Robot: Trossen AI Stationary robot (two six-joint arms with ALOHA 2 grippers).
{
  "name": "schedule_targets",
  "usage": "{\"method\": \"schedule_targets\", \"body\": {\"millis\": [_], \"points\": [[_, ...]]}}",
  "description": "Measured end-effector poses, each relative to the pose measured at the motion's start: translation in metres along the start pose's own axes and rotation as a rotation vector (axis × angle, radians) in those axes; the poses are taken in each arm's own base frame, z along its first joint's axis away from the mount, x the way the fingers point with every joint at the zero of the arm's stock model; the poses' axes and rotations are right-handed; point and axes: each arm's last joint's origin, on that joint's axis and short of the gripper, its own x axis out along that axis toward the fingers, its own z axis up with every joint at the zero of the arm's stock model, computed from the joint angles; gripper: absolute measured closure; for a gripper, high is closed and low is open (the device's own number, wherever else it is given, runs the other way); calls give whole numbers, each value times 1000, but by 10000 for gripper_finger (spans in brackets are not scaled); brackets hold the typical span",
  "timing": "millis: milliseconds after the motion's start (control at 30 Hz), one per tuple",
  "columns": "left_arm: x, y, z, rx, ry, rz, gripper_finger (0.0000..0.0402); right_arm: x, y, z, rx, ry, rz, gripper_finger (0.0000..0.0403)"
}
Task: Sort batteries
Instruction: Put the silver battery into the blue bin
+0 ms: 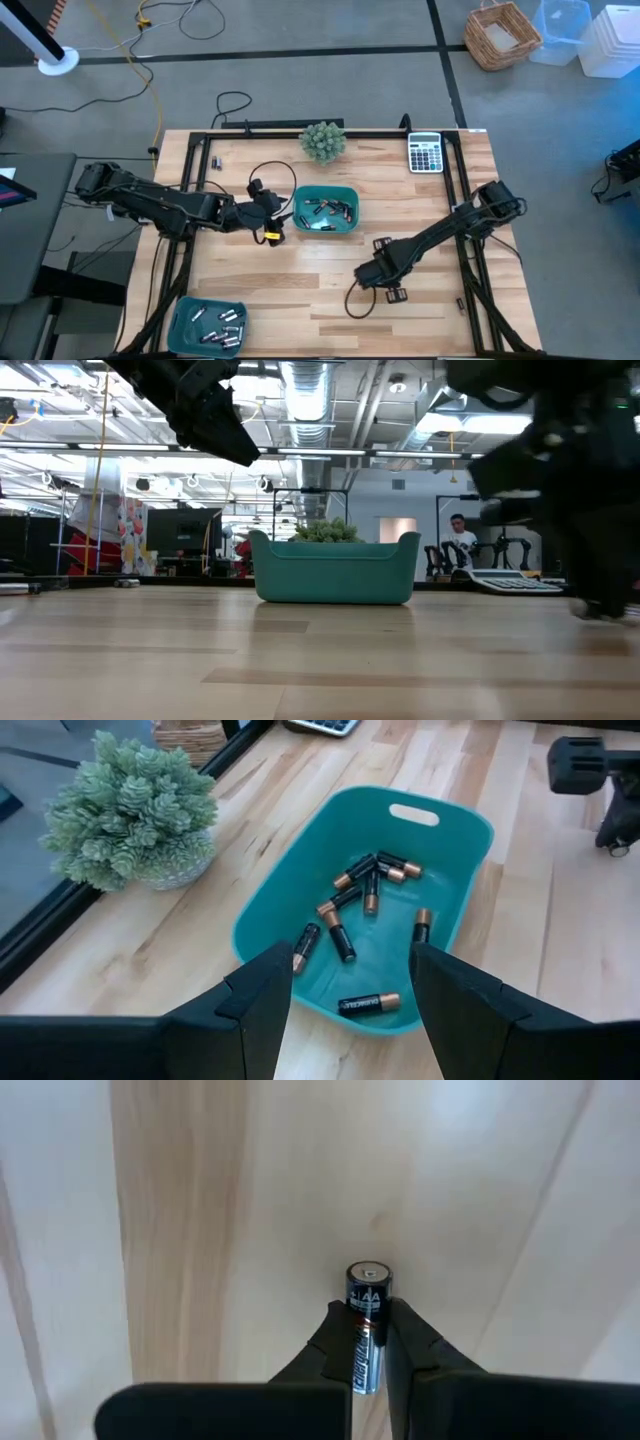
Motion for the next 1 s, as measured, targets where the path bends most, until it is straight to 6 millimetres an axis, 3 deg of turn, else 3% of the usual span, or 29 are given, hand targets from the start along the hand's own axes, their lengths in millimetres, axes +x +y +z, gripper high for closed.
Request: {"method": "schedule_targets", "body": {"millis": [433, 1000], "points": [[-10, -1, 3, 3, -28, -10, 205, -33, -6, 10, 18, -246, -52, 373], [-69, -8, 5, 39, -165, -58, 205, -60, -26, 47, -45, -698, -117, 373]]}}
